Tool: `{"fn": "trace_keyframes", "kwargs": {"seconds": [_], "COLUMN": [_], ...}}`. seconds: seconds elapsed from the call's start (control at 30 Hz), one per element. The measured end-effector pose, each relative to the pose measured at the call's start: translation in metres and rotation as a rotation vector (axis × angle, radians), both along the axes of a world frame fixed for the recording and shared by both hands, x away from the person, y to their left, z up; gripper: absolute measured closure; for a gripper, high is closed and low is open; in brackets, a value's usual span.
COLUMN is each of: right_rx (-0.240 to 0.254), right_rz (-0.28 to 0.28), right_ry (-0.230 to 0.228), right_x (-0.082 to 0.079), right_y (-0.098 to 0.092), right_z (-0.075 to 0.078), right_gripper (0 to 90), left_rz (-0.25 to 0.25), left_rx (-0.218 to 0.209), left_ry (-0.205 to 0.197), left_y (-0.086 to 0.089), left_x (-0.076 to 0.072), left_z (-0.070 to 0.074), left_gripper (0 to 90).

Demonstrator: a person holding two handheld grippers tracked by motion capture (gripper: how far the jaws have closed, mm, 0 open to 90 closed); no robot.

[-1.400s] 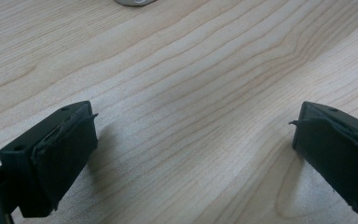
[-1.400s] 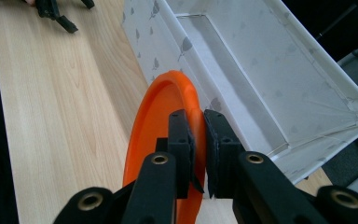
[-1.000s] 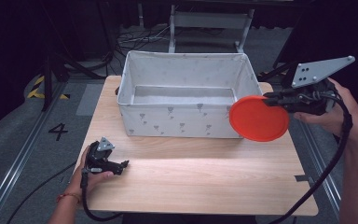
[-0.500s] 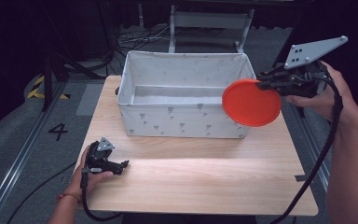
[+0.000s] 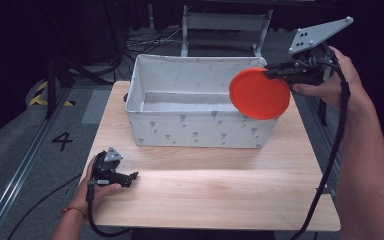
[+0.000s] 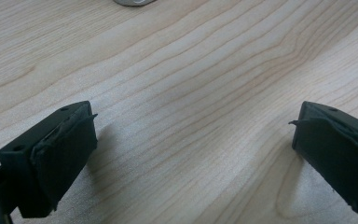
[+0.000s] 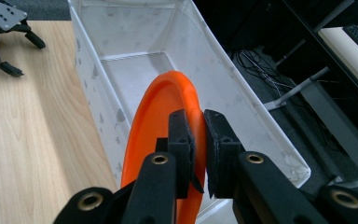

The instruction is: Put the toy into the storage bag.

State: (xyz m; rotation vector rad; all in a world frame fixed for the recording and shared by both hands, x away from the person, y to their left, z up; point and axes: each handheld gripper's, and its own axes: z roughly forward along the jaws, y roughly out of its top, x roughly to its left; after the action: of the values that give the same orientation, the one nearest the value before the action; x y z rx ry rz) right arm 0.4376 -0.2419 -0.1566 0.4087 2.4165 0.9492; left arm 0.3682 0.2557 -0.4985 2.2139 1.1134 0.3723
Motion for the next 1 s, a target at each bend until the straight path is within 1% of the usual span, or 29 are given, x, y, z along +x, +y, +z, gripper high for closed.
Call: {"fn": "trace_keyframes", "kwargs": {"seconds": [0.2,0.27,0.3,0.33,0.4,0.6,0.7,0.77,0.93,1.0], "right_rx": [0.002,0.005,0.005,0.004,-0.001,0.01,0.002,-0.002,0.007,0.014], "right_rz": [-0.009,-0.018,-0.016,-0.028,-0.035,-0.055,-0.068,-0.088,-0.093,-0.093], "right_ry": [-0.005,-0.023,-0.031,-0.035,-0.035,-0.01,0.01,0.006,0.023,0.017], "right_x": [0.017,0.024,0.027,0.032,0.039,0.061,0.071,0.076,0.083,0.084], "right_y": [0.002,0.003,0.004,0.004,0.005,0.005,0.004,0.004,0.001,0.001], "right_z": [0.002,0.001,0.0,-0.002,-0.006,-0.022,-0.03,-0.035,-0.042,-0.045], "right_gripper": [82.1,82.1,82.1,82.1,82.1,82.1,82.1,82.1,82.1,82.1], "left_rz": [0.001,0.001,0.001,0.001,0.001,0.0,0.0,0.0,0.0,0.0], "left_rx": [-0.001,-0.002,-0.002,-0.002,-0.002,0.0,0.0,0.0,0.0,-0.001], "left_ry": [0.0,0.0,-0.001,-0.001,0.0,0.0,0.0,0.0,0.0,0.0], "left_y": [0.0,0.0,0.0,0.0,0.0,0.0,0.0,0.0,0.0,0.0], "left_x": [0.0,0.0,0.0,0.0,0.0,0.0,0.0,0.0,0.0,0.0], "left_z": [0.0,0.0,0.0,0.0,0.0,0.0,0.0,0.0,0.0,0.0], "left_gripper": [0.1,0.1,0.1,0.1,0.1,0.1,0.1,0.1,0.1,0.1]}}
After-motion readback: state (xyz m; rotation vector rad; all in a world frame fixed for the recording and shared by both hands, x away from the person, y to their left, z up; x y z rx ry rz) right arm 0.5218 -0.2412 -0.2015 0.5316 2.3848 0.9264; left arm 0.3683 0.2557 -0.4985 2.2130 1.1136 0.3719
